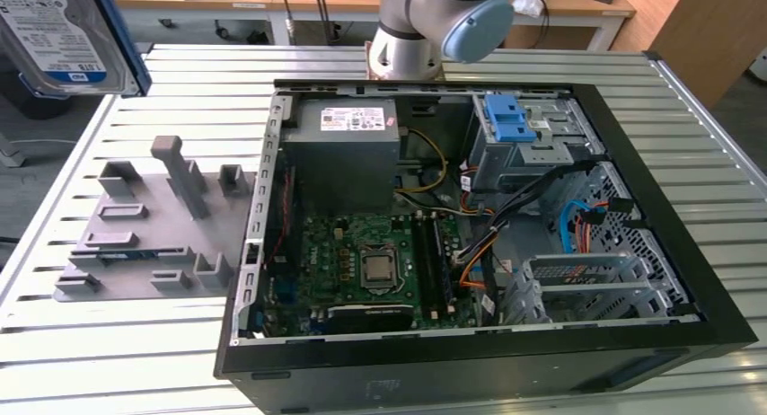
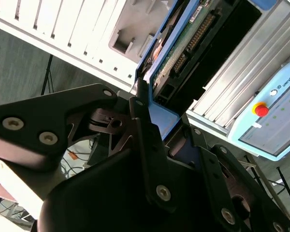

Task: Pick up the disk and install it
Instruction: 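Pick up the disk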

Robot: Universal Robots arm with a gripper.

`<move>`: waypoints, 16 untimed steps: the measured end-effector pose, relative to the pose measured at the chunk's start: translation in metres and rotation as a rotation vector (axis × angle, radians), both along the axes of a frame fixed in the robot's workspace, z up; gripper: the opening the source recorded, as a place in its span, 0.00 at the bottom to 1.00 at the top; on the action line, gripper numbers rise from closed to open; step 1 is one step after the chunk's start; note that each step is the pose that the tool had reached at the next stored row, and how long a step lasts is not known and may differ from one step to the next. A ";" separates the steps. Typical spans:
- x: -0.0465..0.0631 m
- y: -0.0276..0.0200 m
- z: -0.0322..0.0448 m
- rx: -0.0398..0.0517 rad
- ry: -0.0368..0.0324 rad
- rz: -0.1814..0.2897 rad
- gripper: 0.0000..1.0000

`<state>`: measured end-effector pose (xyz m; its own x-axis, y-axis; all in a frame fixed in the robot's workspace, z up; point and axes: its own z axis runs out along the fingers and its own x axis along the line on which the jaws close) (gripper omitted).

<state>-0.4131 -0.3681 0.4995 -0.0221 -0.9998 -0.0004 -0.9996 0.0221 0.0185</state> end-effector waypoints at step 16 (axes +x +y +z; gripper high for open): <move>0.019 -0.0040 0.0000 0.0000 0.0000 0.000 0.36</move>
<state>-0.3943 -0.3720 0.4995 -0.0222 -0.9998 -0.0004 -0.9996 0.0221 0.0185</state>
